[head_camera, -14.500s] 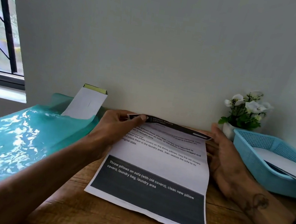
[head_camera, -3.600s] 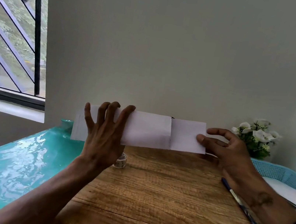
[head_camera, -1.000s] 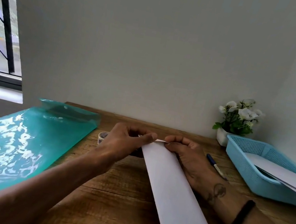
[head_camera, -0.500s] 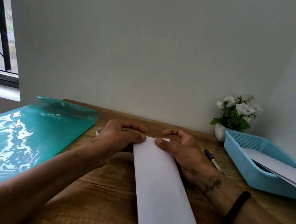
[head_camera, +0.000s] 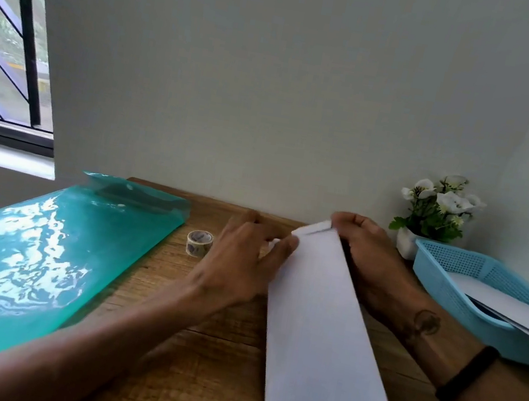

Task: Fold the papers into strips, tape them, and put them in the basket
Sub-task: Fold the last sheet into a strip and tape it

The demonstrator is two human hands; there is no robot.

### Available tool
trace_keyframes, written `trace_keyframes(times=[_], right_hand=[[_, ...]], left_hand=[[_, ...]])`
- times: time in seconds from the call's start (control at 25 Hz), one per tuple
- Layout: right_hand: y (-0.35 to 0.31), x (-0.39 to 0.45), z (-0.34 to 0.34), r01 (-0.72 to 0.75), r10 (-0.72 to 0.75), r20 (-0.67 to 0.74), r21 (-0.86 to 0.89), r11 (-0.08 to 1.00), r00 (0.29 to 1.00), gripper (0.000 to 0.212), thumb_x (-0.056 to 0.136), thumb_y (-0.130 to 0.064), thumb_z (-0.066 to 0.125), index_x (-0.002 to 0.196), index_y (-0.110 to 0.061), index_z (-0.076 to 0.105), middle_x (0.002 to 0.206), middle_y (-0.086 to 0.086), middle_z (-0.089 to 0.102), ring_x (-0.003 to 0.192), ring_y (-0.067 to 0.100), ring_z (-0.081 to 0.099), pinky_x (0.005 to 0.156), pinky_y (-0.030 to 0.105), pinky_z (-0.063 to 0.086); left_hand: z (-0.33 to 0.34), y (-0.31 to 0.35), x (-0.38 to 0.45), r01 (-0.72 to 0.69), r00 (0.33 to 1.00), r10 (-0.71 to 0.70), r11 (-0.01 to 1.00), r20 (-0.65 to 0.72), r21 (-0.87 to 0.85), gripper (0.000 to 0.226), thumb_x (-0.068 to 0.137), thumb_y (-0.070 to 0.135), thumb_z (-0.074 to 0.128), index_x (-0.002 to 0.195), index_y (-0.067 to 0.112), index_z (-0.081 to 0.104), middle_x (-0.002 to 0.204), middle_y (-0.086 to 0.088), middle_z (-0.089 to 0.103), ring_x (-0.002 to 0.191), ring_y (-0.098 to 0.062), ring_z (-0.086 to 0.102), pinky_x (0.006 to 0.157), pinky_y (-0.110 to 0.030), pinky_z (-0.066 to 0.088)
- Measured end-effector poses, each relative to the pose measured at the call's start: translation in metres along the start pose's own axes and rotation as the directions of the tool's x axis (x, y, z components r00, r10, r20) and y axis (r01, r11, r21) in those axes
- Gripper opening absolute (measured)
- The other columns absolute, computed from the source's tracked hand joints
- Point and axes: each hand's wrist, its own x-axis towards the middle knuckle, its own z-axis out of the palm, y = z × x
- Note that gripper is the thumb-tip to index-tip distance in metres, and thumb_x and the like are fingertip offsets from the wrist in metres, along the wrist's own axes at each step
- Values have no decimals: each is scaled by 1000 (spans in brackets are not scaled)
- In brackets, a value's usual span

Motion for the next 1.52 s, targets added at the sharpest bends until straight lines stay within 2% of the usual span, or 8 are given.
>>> trace_keyframes(times=[0.08,0.24,0.32,0.48,0.72,1.04,1.32,1.52], right_hand=[[-7,-8,4,28,-37,121,75,997,992,38,105,-48,50,124,-17,59,109,14,79,94,25,76,83,42,60],[0,-19,17,384,-264,313,-429,818,912,57,90,-76,41,119,-35,67,121,-11,75,115,6,68,104,42,51],[9,-27,21,483,-241,437,-616,622,867,61,91,-78,36,129,-41,65,127,-16,71,114,-2,64,103,32,50],[37,-36,24,479,-53,501,-785,392,864,61,98,-71,38,150,-40,49,156,-12,51,138,6,48,110,29,37],[65,3,38,325,-1,330,-929,177,944,99,78,-95,11,161,-42,21,172,3,24,158,26,21,128,49,16],[67,34,49,239,102,247,-967,86,964,78,91,-84,14,161,-52,7,176,4,2,161,30,5,126,59,4],[42,8,35,455,-451,178,-618,640,875,50,99,-63,48,138,-33,58,144,-7,60,127,14,58,100,29,45],[25,-25,17,394,-382,101,-317,863,919,55,72,-61,68,119,-33,67,114,-9,75,100,13,74,85,30,62]], left_hand=[[-6,15,3,268,961,-214,881,176,-390,67,98,72,41,105,14,76,92,3,75,80,-7,70,79,-32,57],[-8,25,9,592,790,-335,202,513,-780,45,104,49,54,119,12,75,112,-13,79,99,-22,77,92,-40,61],[-8,16,7,614,779,-394,319,488,-722,33,107,35,53,111,12,77,105,-11,80,89,-18,77,86,-37,64],[-18,-18,8,289,940,-279,957,198,-24,25,102,37,62,96,18,78,75,3,76,58,-6,72,60,-20,61],[-59,-49,27,186,976,-144,940,-161,287,34,100,43,64,86,15,78,80,0,74,67,-15,68,60,-26,49],[-93,-90,35,258,750,-380,922,541,290,69,80,60,79,139,30,60,126,8,64,116,-15,60,106,-40,50],[-67,-80,31,10,957,-48,991,286,132,57,84,33,83,137,31,63,114,11,73,98,-4,69,83,-8,50],[-40,-7,18,-263,964,265,963,32,-52,91,88,27,80,158,48,26,121,20,65,111,-3,59,94,-21,50]])
